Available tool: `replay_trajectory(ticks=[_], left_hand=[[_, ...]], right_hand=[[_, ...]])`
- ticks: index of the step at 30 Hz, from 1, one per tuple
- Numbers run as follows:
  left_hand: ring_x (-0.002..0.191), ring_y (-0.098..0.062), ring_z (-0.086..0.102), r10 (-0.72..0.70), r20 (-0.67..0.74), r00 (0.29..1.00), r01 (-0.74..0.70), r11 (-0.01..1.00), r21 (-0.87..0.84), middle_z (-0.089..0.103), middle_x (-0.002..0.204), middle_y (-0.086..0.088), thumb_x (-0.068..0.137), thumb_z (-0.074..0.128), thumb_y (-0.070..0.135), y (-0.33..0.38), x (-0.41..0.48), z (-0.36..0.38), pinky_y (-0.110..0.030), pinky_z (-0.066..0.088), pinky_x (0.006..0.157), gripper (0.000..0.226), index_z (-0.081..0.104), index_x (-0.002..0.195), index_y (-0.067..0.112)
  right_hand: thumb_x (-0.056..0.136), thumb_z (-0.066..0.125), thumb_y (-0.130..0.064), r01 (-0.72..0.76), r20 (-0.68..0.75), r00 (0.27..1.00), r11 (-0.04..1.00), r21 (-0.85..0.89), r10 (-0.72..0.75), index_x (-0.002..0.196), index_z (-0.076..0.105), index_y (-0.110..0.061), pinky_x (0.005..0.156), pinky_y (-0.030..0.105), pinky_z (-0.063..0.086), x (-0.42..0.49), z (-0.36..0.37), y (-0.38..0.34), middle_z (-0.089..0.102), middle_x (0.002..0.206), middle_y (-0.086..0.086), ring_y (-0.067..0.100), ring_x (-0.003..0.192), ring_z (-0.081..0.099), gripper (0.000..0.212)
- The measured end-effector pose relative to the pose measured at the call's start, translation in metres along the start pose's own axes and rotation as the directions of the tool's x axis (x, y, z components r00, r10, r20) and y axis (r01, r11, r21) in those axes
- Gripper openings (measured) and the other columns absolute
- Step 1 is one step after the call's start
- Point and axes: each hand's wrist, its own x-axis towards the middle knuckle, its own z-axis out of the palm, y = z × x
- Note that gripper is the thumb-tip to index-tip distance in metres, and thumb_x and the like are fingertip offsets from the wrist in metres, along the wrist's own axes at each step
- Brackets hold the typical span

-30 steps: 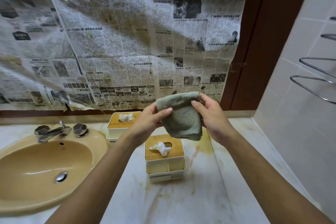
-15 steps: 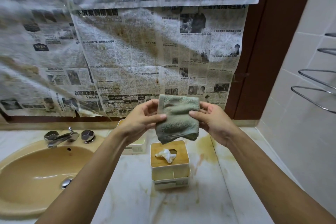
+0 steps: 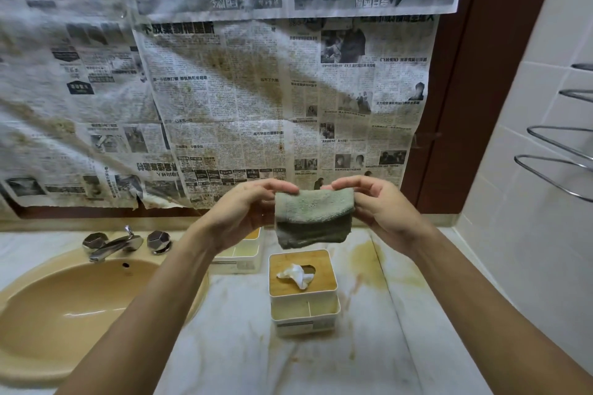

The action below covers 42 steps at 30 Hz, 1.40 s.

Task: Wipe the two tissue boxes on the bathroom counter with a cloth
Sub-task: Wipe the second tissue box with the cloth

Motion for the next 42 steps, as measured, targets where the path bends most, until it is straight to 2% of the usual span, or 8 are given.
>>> replay_trajectory(ticks=[8,15,19,22,27,30,36,42], left_hand=[[0.104,-0.027,0.067,-0.043,-0.108,0.993,0.032,0.995,-0.098,0.065,0.120,-0.018,0.080,0.068,0.000,-0.027,0.006,0.008,-0.030,0.060,0.080,0.033,0.062,0.113,0.003],[0.108,-0.030,0.066,-0.096,-0.122,0.988,0.069,0.976,-0.208,0.066,0.124,-0.017,0.099,0.046,0.013,-0.035,0.009,0.002,-0.036,0.058,0.086,0.032,0.057,0.128,0.005],[0.113,-0.028,0.065,-0.068,-0.093,0.993,0.056,0.989,-0.134,0.064,0.127,-0.018,0.092,0.060,0.009,-0.036,0.009,-0.001,-0.034,0.057,0.085,0.034,0.059,0.125,0.002],[0.113,-0.027,0.064,-0.035,-0.096,0.995,0.029,0.997,-0.067,0.065,0.123,-0.017,0.086,0.066,0.004,-0.034,0.007,0.001,-0.037,0.055,0.089,0.031,0.065,0.117,0.004],[0.109,-0.029,0.065,-0.034,-0.029,0.999,0.039,0.972,0.230,0.065,0.118,-0.016,0.075,0.075,-0.007,-0.037,0.002,-0.001,-0.037,0.055,0.091,0.043,0.066,0.115,0.006],[0.087,-0.017,0.065,-0.049,0.019,0.999,0.039,0.934,0.356,0.070,0.091,-0.004,0.080,0.073,-0.003,-0.049,-0.001,-0.002,-0.025,0.053,0.077,0.020,0.069,0.097,0.007],[0.083,-0.013,0.060,-0.033,0.043,0.999,0.016,0.933,0.359,0.059,0.091,-0.001,0.091,0.062,0.000,-0.082,-0.006,-0.001,-0.033,0.053,0.073,0.015,0.059,0.098,0.013],[0.085,-0.020,0.066,-0.020,-0.055,0.998,0.037,0.939,0.342,0.066,0.093,-0.003,0.086,0.073,0.005,-0.116,-0.014,-0.015,-0.036,0.058,0.075,0.022,0.063,0.105,0.008]], right_hand=[[0.105,0.044,-0.012,-0.245,-0.055,0.966,0.964,0.099,0.251,0.113,0.065,-0.017,0.069,0.044,0.060,0.001,0.005,0.031,0.068,0.101,0.012,0.024,0.085,0.064,0.024],[0.097,0.044,0.008,-0.216,-0.043,0.975,0.974,0.065,0.219,0.113,0.065,-0.007,0.072,0.033,0.061,0.001,0.004,0.027,0.068,0.103,0.014,0.024,0.089,0.064,0.030],[0.096,0.039,-0.003,-0.240,-0.037,0.967,0.952,0.193,0.251,0.095,0.071,0.001,0.078,0.034,0.059,0.004,0.000,0.023,0.069,0.100,0.017,0.023,0.086,0.065,0.032],[0.095,0.061,-0.023,-0.215,-0.060,0.973,0.970,0.114,0.223,0.100,0.068,-0.002,0.078,0.033,0.058,0.004,0.003,0.026,0.070,0.095,0.013,0.022,0.082,0.068,0.023],[0.079,0.074,0.007,-0.137,-0.042,0.990,0.990,0.025,0.138,0.125,0.060,-0.017,0.084,0.031,0.059,-0.002,0.002,0.034,0.072,0.110,0.021,0.028,0.102,0.071,0.053],[0.084,0.070,0.005,-0.212,0.023,0.977,0.977,-0.029,0.213,0.119,0.066,-0.003,0.078,0.023,0.057,-0.010,0.003,0.042,0.073,0.105,0.016,0.022,0.096,0.071,0.037],[0.102,0.051,-0.017,-0.385,0.103,0.922,0.909,0.162,0.372,0.115,0.056,-0.010,0.077,0.049,0.060,-0.027,0.016,0.081,0.067,0.102,0.012,0.028,0.095,0.068,0.016],[0.092,0.063,0.004,-0.292,-0.041,0.955,0.955,0.049,0.294,0.112,0.061,0.001,0.063,0.029,0.061,-0.028,0.019,0.103,0.067,0.099,0.019,0.025,0.083,0.071,0.021]])
